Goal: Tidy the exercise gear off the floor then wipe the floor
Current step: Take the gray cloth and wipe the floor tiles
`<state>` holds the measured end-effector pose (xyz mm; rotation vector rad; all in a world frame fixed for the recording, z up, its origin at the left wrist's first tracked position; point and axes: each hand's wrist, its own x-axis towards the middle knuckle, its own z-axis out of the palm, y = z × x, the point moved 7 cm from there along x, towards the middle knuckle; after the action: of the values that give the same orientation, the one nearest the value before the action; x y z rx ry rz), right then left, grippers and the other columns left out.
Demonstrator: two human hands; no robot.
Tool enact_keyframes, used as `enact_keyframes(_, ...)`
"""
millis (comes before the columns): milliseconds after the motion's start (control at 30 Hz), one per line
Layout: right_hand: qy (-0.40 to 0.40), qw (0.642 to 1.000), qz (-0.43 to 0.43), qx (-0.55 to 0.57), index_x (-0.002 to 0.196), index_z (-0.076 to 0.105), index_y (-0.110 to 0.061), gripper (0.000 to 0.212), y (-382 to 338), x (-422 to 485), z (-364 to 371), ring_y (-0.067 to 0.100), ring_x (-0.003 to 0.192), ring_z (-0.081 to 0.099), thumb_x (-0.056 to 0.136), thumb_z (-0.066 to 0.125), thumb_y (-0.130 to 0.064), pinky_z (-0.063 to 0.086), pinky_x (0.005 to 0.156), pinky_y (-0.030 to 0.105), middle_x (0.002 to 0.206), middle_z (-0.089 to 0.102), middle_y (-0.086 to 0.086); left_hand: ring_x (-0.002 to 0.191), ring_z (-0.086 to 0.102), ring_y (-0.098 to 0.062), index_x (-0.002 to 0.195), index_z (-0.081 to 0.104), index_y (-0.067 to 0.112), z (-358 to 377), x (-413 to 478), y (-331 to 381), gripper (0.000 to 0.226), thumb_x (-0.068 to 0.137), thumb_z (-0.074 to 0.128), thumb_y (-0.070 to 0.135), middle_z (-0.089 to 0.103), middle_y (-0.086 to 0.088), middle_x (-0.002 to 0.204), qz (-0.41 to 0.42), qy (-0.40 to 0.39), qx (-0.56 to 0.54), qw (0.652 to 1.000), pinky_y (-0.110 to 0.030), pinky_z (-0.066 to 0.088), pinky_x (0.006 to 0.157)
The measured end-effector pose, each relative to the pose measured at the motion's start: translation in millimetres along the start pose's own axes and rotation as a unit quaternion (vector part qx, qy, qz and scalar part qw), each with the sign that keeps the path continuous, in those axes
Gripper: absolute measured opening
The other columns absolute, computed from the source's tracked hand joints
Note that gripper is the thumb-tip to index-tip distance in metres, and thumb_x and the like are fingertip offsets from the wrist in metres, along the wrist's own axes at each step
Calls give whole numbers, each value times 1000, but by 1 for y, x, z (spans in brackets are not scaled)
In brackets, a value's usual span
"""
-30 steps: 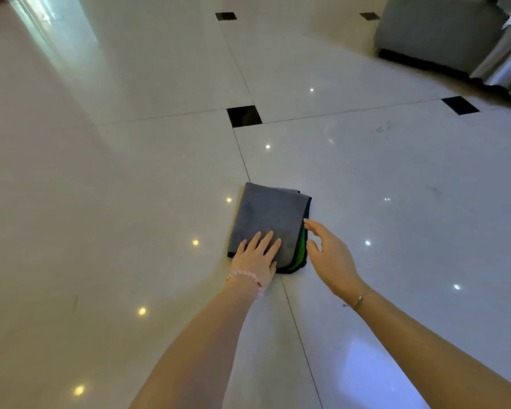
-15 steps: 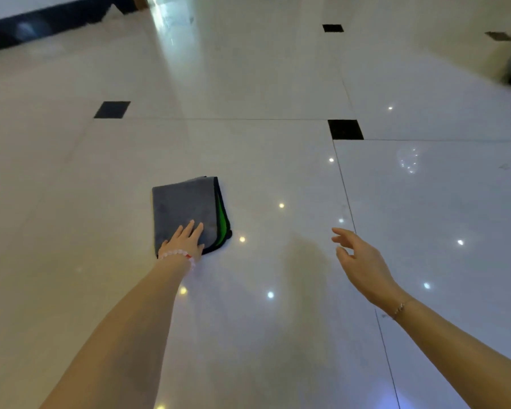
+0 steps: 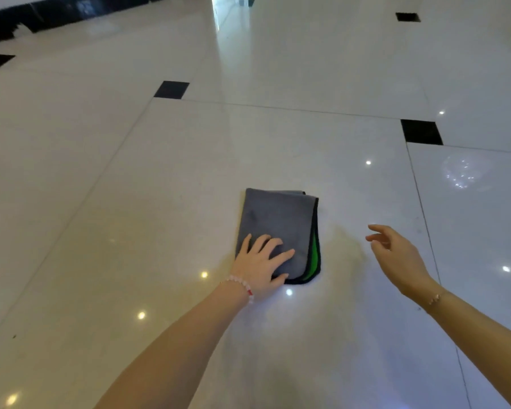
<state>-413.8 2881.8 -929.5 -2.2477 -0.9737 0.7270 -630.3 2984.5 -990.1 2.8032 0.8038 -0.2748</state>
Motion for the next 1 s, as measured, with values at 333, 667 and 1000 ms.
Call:
enact_keyframes(333,-22,999,-30,-23,132,49,-14,37,-28,24,23,14,101,50,96,42,-10,35,81,27,121,61,6,145,1,-27,149,8,33,-28,-57,-227,54,101,26,18,-3,4,159,-441,-68,-98,890,-53,10,115)
enact_keyframes(667,-64,995,-71,-16,132,49,-18,37,-65,40,66,12,103,49,96,41,-11,37,81,27,119,62,3,144,5,-35,147,13,38,-20,-52,-195,50,100,28,36,6,9,158,-400,-1,-86,912,-56,5,115)
enact_keyframes(1000,-69,994,-86,-22,134,48,-18,38,-78,38,66,11,102,49,97,42,-11,37,83,27,120,61,4,133,28,-43,147,16,24,-30,-73,-229,48,100,25,33,16,-5,155,-495,-64,-72,863,-50,24,109)
